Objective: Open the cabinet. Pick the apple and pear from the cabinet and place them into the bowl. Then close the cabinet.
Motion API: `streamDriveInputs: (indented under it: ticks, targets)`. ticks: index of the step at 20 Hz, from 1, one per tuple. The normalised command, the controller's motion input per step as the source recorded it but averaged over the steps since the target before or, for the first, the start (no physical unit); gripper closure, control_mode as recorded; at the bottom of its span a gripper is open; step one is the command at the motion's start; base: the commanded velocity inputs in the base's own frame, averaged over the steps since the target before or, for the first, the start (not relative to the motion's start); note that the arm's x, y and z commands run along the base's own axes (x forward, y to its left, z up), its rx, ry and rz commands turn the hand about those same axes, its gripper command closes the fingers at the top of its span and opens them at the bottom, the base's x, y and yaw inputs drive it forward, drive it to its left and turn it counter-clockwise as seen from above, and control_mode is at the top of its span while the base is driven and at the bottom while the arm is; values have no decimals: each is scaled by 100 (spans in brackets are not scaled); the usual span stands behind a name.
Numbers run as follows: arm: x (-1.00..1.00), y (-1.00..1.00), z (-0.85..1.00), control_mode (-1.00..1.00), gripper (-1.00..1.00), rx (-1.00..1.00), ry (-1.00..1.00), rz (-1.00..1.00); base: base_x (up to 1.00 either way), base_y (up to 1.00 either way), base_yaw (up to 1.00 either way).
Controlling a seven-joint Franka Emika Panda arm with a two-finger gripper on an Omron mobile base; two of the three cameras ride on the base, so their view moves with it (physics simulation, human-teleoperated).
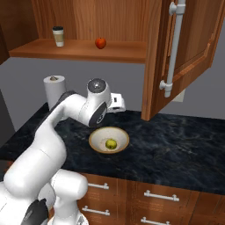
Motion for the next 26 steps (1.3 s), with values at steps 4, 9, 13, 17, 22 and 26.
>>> streamDriveInputs:
  ticks: [4, 9, 13, 17, 22, 26]
  targets:
    - [-36, 18, 100, -100, -100, 0, -18, 0, 0, 0, 0]
    - [-31, 12, 100, -100, -100, 0, -18, 0, 0, 0, 0]
    - [-8, 6, 100, -100, -100, 0, -14, 0, 0, 0, 0]
    - [0, 2, 100, -100, -100, 0, -9, 0, 0, 0, 0]
    - [8, 13, 91, -100, -100, 2, -4, 0, 0, 0, 0]
    - [41, 26, 48, -100, -100, 6, -1, 0, 0, 0, 0]
